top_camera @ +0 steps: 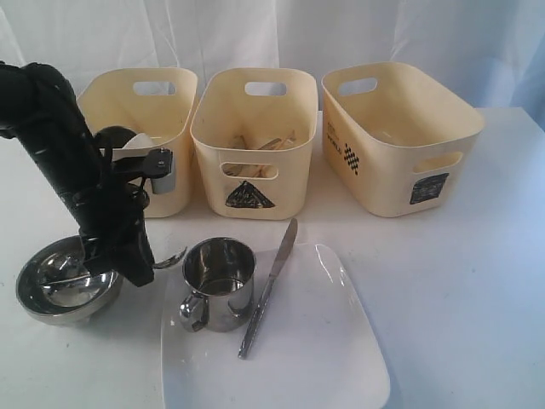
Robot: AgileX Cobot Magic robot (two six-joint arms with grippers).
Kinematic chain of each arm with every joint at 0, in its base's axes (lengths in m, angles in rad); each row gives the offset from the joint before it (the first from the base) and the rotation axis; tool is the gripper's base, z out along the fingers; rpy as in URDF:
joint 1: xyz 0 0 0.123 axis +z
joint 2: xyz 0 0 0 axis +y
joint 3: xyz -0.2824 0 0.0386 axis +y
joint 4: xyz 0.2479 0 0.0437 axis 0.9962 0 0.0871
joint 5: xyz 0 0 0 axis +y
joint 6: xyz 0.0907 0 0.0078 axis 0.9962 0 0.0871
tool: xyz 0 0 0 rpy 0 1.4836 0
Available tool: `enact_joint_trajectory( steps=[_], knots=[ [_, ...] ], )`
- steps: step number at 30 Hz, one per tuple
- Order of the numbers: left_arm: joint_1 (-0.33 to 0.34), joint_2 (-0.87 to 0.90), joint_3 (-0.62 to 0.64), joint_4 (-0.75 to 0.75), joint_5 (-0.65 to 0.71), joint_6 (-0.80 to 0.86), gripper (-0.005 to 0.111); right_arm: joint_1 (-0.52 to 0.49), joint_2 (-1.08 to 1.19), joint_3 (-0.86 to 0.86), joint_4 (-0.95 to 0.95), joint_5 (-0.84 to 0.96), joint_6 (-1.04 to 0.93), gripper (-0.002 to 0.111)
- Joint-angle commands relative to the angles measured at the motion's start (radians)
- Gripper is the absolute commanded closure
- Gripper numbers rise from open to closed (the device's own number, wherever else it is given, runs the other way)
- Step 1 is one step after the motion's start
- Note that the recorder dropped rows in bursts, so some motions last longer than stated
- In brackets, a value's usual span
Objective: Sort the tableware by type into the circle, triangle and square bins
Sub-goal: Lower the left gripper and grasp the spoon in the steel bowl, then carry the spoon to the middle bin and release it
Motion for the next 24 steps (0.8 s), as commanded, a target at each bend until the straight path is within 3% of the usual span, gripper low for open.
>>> enact_joint_trajectory(
  steps=[1,10,15,17,20,24],
  knots=[
    [-0.005,-0.004,0.000,-0.012,0.085,-0.021,0.107,-0.007,-0.003,0.006,-0.007,-0.009,0.004,0.108],
    [-0.005,-0.134,-0.002,0.033,0.073,-0.110,0.107,-0.007,-0.003,0.006,-0.007,-0.009,0.004,0.108],
    [-0.005,-0.233,-0.002,-0.091,-0.083,-0.128,0.107,-0.007,-0.003,0.006,-0.007,-0.009,0.004,0.108],
    [-0.005,-0.250,-0.002,-0.204,-0.177,-0.128,0.107,-0.007,-0.003,0.006,-0.007,-0.009,0.004,0.108],
    [-0.005,-0.257,-0.002,-0.495,-0.375,-0.100,0.107,-0.007,-0.003,0.006,-0.007,-0.009,0.004,0.108],
    [-0.005,-0.253,-0.002,-0.872,-0.458,0.257,0.107,-0.007,-0.003,0.006,-0.007,-0.009,0.004,0.108]
  ],
)
